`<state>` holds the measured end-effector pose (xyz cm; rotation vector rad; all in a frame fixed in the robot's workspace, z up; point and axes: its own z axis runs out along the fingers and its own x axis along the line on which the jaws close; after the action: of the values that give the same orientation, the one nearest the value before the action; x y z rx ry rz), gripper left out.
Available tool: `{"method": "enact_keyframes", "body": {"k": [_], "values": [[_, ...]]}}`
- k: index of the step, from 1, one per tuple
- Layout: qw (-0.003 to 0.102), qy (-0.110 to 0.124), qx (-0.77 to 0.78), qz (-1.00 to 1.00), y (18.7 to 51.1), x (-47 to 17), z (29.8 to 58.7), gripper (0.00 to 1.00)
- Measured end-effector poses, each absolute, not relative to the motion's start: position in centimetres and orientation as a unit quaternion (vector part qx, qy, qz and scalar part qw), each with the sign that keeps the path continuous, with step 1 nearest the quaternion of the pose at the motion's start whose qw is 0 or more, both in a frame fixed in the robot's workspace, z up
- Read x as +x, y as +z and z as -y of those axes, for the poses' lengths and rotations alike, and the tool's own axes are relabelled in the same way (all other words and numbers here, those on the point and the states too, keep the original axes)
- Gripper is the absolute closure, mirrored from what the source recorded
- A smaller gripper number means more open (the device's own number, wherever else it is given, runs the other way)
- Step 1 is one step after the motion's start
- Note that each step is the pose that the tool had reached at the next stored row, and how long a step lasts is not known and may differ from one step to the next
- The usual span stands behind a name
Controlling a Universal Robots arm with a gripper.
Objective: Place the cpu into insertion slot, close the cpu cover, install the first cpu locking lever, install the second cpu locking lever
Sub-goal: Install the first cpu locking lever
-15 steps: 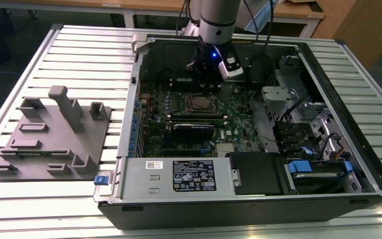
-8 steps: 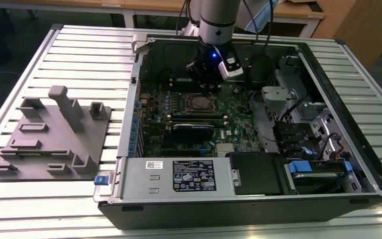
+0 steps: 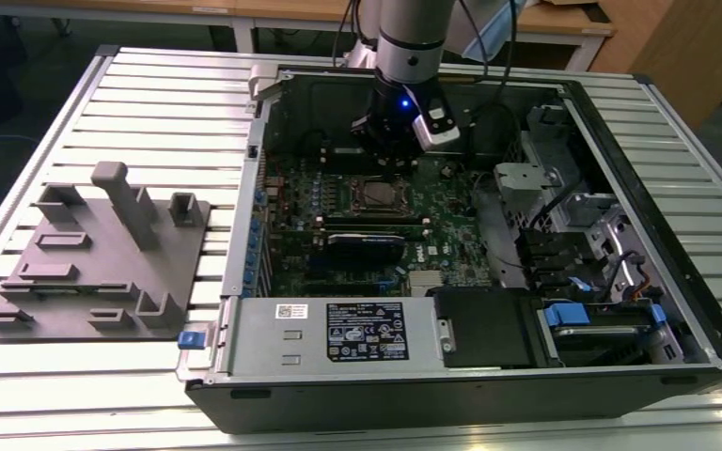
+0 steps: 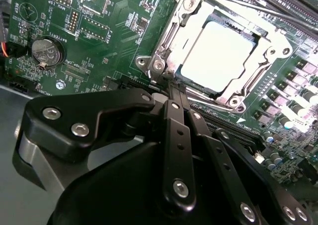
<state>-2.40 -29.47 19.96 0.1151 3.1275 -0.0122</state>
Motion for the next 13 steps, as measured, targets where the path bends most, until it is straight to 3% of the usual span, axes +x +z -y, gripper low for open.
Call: {"method": "enact_keyframes", "body": {"k": [13], "values": [[0.006, -0.015, 0.037, -0.999, 19.83, -2.4, 29.46, 0.9]]}}
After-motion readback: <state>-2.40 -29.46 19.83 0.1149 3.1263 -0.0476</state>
